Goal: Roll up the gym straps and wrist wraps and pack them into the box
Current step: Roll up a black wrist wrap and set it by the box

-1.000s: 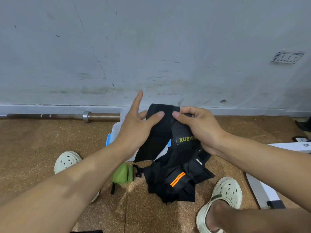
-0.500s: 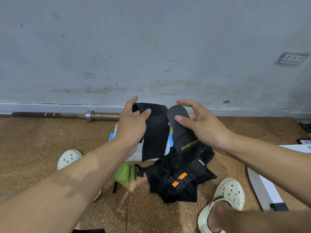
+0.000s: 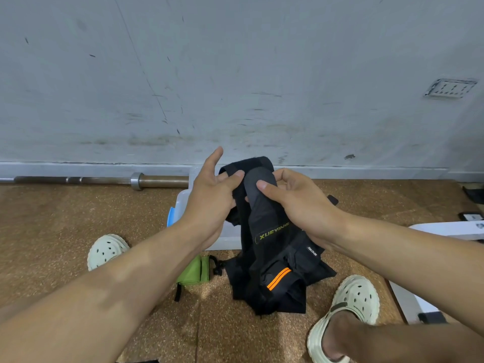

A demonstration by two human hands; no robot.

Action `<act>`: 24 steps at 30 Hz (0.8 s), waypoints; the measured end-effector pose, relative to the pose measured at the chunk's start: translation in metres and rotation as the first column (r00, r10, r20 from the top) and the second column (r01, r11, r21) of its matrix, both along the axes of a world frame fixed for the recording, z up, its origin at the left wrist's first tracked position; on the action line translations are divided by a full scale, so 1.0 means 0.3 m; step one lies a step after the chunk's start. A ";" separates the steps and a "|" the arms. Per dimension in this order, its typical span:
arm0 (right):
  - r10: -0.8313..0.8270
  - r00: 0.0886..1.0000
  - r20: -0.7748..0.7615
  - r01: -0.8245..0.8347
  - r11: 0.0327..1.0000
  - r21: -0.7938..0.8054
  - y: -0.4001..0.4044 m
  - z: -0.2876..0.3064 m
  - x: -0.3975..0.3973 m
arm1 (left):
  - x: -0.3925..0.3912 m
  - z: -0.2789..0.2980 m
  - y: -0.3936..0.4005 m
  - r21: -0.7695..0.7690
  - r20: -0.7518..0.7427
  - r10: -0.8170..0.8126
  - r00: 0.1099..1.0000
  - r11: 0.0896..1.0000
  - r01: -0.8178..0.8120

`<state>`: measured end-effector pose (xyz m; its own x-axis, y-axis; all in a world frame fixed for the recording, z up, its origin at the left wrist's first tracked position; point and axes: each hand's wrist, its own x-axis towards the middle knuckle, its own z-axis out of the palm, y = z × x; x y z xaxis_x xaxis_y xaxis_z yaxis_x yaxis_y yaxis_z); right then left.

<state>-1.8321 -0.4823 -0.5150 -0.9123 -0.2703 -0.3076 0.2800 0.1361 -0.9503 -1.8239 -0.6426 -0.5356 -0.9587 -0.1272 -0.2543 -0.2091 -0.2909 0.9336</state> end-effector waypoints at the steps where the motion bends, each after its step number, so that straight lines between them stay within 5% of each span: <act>1: -0.003 1.000 0.004 0.003 1.000 0.002 -0.002 -0.001 0.000 | 0.003 0.003 0.003 0.011 -0.001 -0.004 1.000 1.000 0.004; 12: 0.001 1.000 0.012 -0.002 0.996 0.092 -0.001 -0.014 -0.007 | 0.018 -0.003 0.004 -0.015 -0.052 0.006 0.999 1.000 -0.006; 19: -0.100 0.984 -0.146 0.139 0.946 0.292 0.028 -0.009 -0.030 | 0.024 0.009 0.003 -0.062 -0.069 -0.003 0.998 0.998 -0.001; 24: -0.061 0.997 -0.049 0.067 0.990 0.127 0.038 0.001 -0.043 | 0.026 0.014 0.004 -0.065 -0.052 -0.046 0.998 0.997 0.042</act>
